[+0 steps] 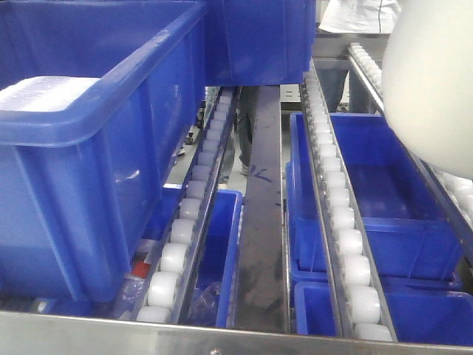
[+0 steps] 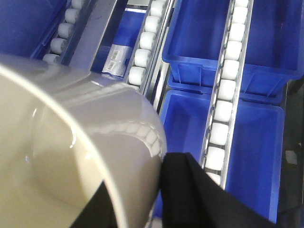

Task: Move white bin to right shelf second layer

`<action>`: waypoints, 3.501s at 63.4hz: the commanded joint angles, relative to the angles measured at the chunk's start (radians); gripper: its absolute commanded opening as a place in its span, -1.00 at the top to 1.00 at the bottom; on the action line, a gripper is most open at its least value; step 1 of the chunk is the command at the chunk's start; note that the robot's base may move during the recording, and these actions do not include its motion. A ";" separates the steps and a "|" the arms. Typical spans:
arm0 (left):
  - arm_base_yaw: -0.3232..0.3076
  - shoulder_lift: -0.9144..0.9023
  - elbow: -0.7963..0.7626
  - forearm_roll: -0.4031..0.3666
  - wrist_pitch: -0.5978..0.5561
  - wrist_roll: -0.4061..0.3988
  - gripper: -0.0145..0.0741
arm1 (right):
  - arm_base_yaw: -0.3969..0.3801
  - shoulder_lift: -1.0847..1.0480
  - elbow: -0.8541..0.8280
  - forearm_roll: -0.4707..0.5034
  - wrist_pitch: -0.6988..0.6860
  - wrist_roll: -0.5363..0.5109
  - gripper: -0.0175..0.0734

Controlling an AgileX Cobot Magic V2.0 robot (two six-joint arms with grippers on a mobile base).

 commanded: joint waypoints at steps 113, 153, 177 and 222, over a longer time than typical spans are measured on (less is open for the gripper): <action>-0.003 -0.017 0.033 -0.008 -0.090 -0.007 0.48 | -0.154 0.563 -0.113 0.005 -0.242 -0.003 0.49; -0.003 -0.017 0.033 -0.008 -0.090 -0.007 0.48 | -0.154 0.669 -0.113 0.004 -0.277 -0.003 0.49; -0.003 -0.017 0.033 -0.008 -0.090 -0.007 0.48 | -0.191 0.688 -0.113 -0.013 -0.284 -0.003 0.49; -0.003 -0.017 0.033 -0.008 -0.090 -0.007 0.48 | -0.191 0.724 -0.113 -0.013 -0.286 -0.003 0.49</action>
